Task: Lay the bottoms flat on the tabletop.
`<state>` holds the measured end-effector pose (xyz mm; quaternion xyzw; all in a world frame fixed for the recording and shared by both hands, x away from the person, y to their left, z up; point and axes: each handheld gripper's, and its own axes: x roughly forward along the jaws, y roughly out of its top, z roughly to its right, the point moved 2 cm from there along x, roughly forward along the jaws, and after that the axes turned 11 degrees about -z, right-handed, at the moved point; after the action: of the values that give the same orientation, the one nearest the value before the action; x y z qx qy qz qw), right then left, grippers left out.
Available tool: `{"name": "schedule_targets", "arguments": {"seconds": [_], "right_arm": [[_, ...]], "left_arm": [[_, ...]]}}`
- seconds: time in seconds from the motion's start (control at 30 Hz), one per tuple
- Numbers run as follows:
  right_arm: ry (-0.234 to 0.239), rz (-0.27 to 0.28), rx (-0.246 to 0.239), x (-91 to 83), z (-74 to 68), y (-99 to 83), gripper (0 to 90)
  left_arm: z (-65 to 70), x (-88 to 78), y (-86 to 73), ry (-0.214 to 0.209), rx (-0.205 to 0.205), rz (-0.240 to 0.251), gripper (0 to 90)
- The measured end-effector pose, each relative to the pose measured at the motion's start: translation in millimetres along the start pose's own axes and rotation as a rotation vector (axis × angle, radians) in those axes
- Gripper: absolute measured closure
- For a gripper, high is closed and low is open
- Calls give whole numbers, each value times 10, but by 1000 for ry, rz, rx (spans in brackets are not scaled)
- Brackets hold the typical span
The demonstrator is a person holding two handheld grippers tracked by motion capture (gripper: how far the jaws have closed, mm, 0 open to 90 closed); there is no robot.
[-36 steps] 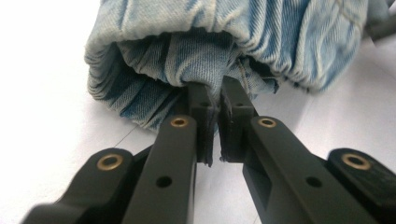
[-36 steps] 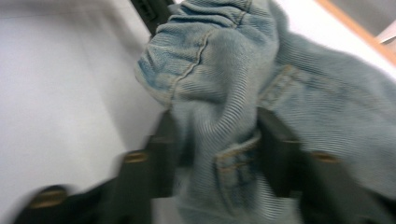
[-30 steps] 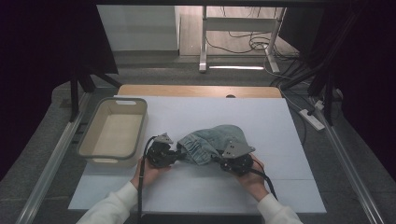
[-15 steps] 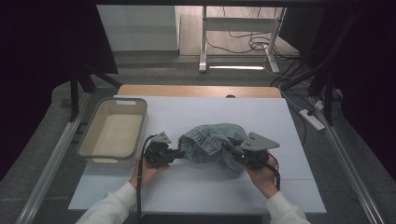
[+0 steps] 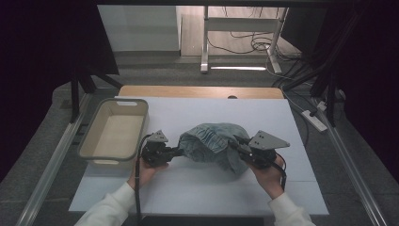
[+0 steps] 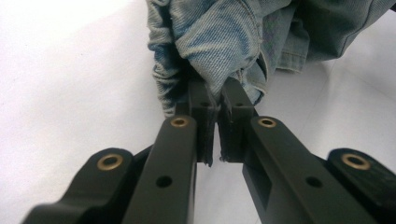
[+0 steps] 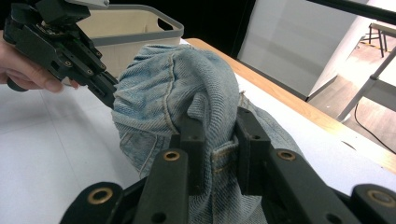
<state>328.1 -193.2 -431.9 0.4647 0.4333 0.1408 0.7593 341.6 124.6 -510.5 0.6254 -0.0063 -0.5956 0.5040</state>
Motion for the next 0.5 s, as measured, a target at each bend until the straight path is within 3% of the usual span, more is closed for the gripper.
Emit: {"name": "schedule_targets", "arguments": {"seconds": [0.33, 0.5], "right_arm": [[-3, 14, 7, -41, 6, 27, 756], [-13, 45, 9, -138, 7, 94, 757]], "left_arm": [[3, -73, 22, 9, 1, 33, 848], [60, -227, 83, 51, 54, 68, 848]]}}
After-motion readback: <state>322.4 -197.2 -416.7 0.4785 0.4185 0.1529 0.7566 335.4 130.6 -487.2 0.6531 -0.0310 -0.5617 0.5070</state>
